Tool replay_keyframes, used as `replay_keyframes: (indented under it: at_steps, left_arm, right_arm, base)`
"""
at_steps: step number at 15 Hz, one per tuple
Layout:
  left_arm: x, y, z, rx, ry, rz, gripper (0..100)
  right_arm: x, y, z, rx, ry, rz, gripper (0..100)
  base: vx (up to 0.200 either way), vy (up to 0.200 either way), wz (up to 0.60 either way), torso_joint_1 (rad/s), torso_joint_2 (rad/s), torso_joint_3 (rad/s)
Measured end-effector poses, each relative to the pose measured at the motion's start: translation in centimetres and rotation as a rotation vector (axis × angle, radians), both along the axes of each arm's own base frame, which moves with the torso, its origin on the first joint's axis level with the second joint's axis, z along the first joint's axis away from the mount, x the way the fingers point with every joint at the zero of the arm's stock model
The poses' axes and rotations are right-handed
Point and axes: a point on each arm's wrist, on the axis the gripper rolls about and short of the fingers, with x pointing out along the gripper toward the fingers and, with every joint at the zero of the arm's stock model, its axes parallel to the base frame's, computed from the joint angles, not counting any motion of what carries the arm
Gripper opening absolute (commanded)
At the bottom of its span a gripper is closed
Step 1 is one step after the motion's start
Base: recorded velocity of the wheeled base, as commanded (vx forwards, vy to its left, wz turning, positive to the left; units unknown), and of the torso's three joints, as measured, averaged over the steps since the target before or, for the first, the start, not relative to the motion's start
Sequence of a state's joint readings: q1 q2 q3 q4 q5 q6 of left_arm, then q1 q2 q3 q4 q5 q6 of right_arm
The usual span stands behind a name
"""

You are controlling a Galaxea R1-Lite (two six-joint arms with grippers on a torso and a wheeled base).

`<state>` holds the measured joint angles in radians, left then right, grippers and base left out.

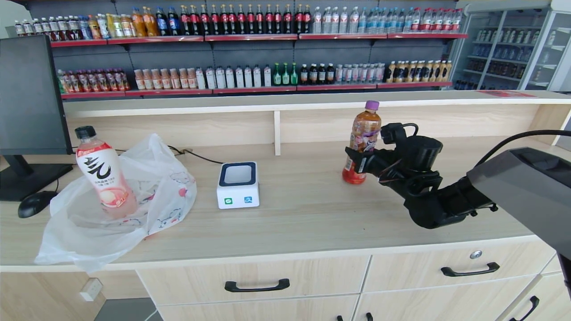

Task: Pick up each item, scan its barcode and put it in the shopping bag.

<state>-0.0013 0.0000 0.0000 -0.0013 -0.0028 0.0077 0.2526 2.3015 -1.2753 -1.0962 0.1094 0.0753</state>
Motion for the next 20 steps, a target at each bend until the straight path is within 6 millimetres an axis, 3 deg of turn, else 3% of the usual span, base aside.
replay_keyframes:
  at_steps: [9,12,20]
  left_arm:
    - [0.0,0.0,0.0,0.000,0.000,0.000,100]
    - [0.0,0.0,0.0,0.000,0.000,0.000,100]
    - [0.0,0.0,0.0,0.000,0.000,-0.001,100]
  right_arm:
    - [-0.9,-0.1,1.9,0.024,-0.088,0.000,0]
    - [-2.1,-0.4,2.1,0.036,-0.118,-0.001,0]
    - [-6.3,-1.4,8.3,0.111,-0.330,-0.067,0]
  base:
    - [0.000,0.000,0.00,0.000,0.00,0.000]
    - [0.000,0.000,0.00,0.000,0.00,0.000]
    - [0.000,0.000,0.00,0.000,0.00,0.000]
